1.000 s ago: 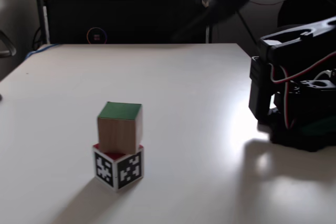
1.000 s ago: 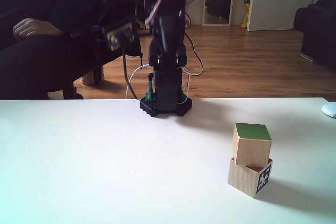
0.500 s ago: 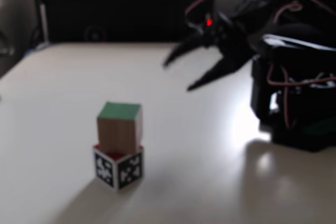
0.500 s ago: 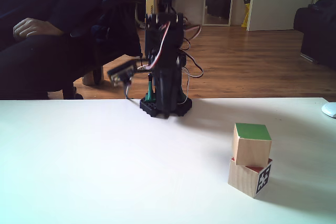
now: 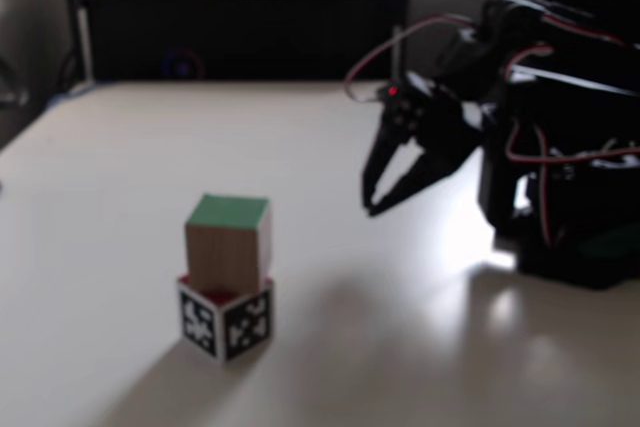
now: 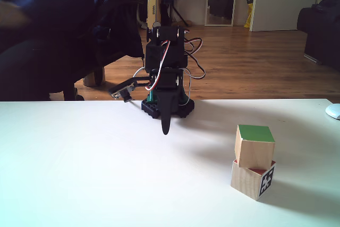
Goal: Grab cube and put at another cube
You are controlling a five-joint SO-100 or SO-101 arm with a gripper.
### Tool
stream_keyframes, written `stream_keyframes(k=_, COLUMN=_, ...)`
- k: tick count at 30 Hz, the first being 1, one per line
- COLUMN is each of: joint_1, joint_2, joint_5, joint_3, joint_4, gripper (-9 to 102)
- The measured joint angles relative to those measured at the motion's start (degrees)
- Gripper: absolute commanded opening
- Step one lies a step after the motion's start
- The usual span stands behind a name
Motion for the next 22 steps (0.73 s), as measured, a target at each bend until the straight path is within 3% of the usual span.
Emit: stream_keyframes(k=22, joint_1=1.41, joint_2=0.0, joint_5=0.79, joint_3=0.0, joint_4=0.0, gripper=0)
